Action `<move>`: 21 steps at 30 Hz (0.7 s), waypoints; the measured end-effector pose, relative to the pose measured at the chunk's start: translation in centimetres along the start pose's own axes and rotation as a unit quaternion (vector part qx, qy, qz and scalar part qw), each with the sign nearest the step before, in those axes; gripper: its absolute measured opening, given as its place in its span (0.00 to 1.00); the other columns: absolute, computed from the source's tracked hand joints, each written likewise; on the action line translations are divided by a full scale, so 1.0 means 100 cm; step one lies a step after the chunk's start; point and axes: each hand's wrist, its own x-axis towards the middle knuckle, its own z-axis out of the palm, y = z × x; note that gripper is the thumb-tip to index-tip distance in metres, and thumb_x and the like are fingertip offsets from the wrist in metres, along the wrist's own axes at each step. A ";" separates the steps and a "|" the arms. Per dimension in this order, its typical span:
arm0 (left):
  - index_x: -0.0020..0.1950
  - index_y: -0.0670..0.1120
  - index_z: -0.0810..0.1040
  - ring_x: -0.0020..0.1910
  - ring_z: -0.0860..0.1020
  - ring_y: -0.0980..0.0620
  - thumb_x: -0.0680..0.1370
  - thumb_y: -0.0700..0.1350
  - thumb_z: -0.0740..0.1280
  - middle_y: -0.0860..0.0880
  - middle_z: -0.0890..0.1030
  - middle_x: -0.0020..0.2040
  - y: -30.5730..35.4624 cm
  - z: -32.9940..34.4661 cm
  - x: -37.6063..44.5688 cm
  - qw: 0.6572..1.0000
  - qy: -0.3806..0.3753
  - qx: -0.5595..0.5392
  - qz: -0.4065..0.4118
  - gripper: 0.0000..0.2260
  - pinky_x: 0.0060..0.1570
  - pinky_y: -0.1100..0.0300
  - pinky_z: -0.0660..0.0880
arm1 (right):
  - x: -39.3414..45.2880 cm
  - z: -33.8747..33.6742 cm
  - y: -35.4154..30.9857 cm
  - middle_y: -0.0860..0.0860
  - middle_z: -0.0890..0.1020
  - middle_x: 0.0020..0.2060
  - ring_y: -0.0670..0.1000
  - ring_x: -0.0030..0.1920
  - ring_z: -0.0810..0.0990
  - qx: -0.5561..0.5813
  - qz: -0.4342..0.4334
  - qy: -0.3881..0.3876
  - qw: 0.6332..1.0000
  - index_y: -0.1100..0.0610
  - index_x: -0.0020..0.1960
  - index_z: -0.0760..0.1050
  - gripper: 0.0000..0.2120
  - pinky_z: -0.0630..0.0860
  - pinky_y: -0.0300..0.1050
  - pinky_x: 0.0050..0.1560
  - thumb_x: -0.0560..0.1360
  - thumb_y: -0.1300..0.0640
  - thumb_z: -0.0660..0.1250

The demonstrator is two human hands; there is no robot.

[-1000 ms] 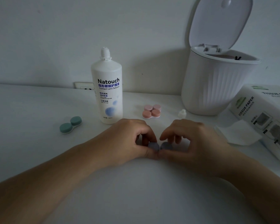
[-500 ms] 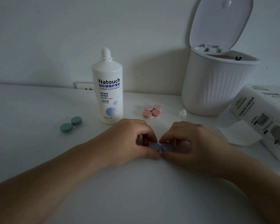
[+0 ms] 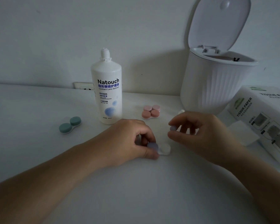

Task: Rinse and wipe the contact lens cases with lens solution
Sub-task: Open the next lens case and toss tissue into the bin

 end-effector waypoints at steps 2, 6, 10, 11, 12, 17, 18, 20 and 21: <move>0.44 0.57 0.83 0.38 0.76 0.61 0.66 0.57 0.80 0.60 0.79 0.43 0.000 0.000 0.000 1.000 0.001 -0.005 -0.003 0.12 0.37 0.69 0.70 | 0.001 0.000 0.004 0.36 0.81 0.33 0.38 0.30 0.76 -0.032 0.028 0.010 0.999 0.46 0.41 0.82 0.05 0.68 0.27 0.31 0.67 0.50 0.77; 0.45 0.57 0.83 0.38 0.76 0.60 0.66 0.57 0.81 0.60 0.80 0.43 0.000 0.000 0.000 1.000 0.005 -0.007 -0.003 0.12 0.37 0.68 0.70 | 0.000 0.000 0.008 0.27 0.79 0.38 0.37 0.35 0.78 -0.104 0.044 -0.006 0.994 0.38 0.43 0.80 0.07 0.71 0.29 0.36 0.68 0.47 0.76; 0.45 0.58 0.83 0.38 0.76 0.60 0.66 0.57 0.81 0.60 0.79 0.42 0.001 0.000 0.000 1.000 0.005 -0.012 -0.011 0.12 0.37 0.67 0.71 | -0.001 0.001 0.008 0.20 0.78 0.45 0.26 0.44 0.76 -0.165 0.036 -0.005 0.986 0.37 0.55 0.82 0.13 0.67 0.22 0.43 0.71 0.42 0.72; 0.45 0.58 0.83 0.38 0.76 0.60 0.66 0.57 0.81 0.60 0.79 0.43 0.001 0.000 0.000 1.000 0.005 -0.011 -0.010 0.12 0.37 0.67 0.71 | -0.001 0.000 0.009 0.25 0.80 0.50 0.31 0.52 0.77 -0.178 0.037 -0.010 0.983 0.36 0.58 0.81 0.15 0.67 0.25 0.46 0.71 0.39 0.70; 0.45 0.57 0.83 0.38 0.76 0.60 0.66 0.57 0.81 0.60 0.80 0.43 0.001 0.000 0.000 1.000 0.005 -0.010 -0.009 0.12 0.37 0.67 0.71 | -0.001 0.000 0.010 0.29 0.82 0.55 0.36 0.57 0.77 -0.191 0.040 -0.016 0.981 0.34 0.60 0.79 0.17 0.69 0.31 0.50 0.71 0.38 0.68; 0.45 0.58 0.83 0.37 0.76 0.60 0.66 0.57 0.80 0.60 0.80 0.43 0.002 -0.001 0.000 1.000 0.001 -0.010 -0.008 0.12 0.36 0.69 0.70 | -0.001 0.002 0.009 0.39 0.84 0.53 0.31 0.47 0.76 -0.171 -0.001 -0.004 0.985 0.40 0.60 0.81 0.14 0.66 0.25 0.44 0.75 0.44 0.71; 0.45 0.58 0.83 0.37 0.76 0.60 0.66 0.58 0.80 0.60 0.80 0.43 0.002 -0.001 0.000 1.000 0.000 -0.010 -0.009 0.12 0.36 0.69 0.70 | -0.002 0.001 0.007 0.39 0.83 0.48 0.32 0.41 0.76 -0.140 -0.020 0.001 0.990 0.42 0.58 0.82 0.12 0.66 0.25 0.40 0.75 0.46 0.72; 0.45 0.58 0.83 0.38 0.77 0.60 0.65 0.59 0.79 0.61 0.80 0.43 0.001 -0.001 0.000 1.000 -0.002 -0.008 -0.007 0.13 0.37 0.69 0.70 | -0.004 -0.003 0.001 0.39 0.80 0.39 0.39 0.33 0.74 -0.092 -0.032 -0.020 0.995 0.41 0.53 0.82 0.10 0.68 0.28 0.35 0.73 0.42 0.70; 0.46 0.58 0.83 0.39 0.77 0.61 0.65 0.60 0.79 0.61 0.80 0.43 0.000 -0.001 0.000 1.000 -0.002 -0.006 -0.006 0.13 0.37 0.70 0.69 | -0.004 -0.004 -0.002 0.39 0.79 0.38 0.40 0.32 0.74 -0.077 -0.026 -0.048 0.996 0.39 0.53 0.81 0.12 0.68 0.28 0.34 0.71 0.37 0.68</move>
